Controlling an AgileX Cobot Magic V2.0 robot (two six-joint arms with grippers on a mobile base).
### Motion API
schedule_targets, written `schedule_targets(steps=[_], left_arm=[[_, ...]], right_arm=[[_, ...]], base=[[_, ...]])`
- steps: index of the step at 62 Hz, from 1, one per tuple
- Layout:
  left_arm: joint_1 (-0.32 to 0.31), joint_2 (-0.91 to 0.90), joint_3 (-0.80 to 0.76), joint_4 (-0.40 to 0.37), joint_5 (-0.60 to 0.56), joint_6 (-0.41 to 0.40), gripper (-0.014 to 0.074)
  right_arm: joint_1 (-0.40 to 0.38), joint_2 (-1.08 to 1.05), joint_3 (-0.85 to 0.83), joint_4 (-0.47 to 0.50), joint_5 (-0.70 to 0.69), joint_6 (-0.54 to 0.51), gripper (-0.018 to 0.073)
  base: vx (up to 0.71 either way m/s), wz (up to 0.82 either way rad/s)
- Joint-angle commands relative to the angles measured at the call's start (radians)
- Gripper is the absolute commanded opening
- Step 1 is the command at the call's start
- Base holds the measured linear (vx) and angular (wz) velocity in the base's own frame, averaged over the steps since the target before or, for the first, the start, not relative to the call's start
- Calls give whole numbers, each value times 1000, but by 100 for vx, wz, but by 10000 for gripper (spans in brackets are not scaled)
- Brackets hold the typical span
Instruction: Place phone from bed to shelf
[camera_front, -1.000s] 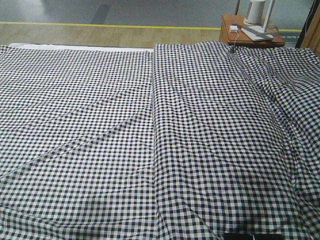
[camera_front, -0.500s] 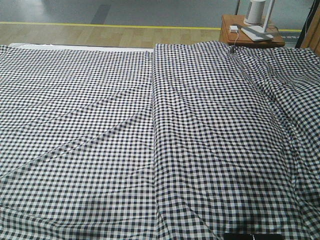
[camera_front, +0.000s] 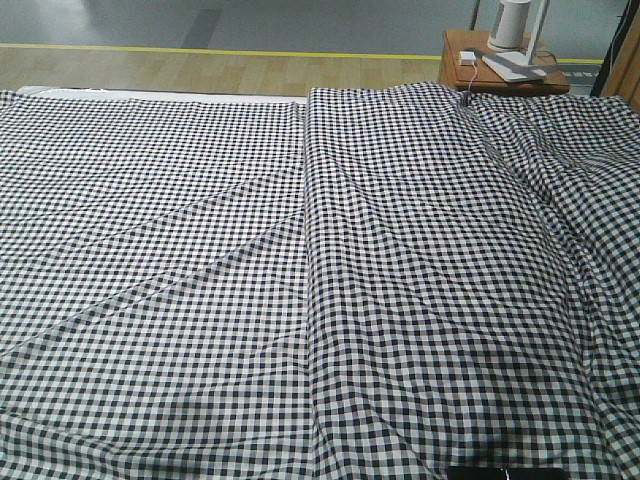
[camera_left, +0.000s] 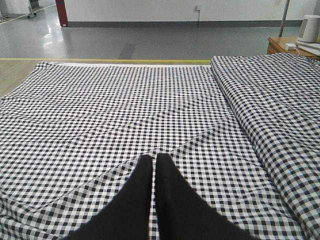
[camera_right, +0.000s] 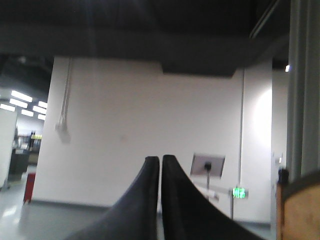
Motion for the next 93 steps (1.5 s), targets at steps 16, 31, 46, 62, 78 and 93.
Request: schedule_targets(steps=[16,31,46,62,78,93], left_arm=[[-5,-5,3,-9,-69,-4,1],[-5,-5,3,-9,-69,-4,1],[-5,-5,3,-9,-69,-4,1],[-5,-5,3,-9,-69,-4,1],[-5,-5,3,-9,-69,-4,1],[-5,-5,3,-9,-69,-4,1]], right_arm=[[-4,295,-426,-12,169,-20,-3],[-4,548,-591,-12,469,-20,5],[-4,713,-588,-12,522,-20,52],[-4,756,-588,-12,523,-20,339],[-4,756,-588,-12,508,-19,716],[-4,756,-588,-12,498,-20,704]], base=[[0,0],[0,0],[0,0],[0,0],[0,0],[0,0]])
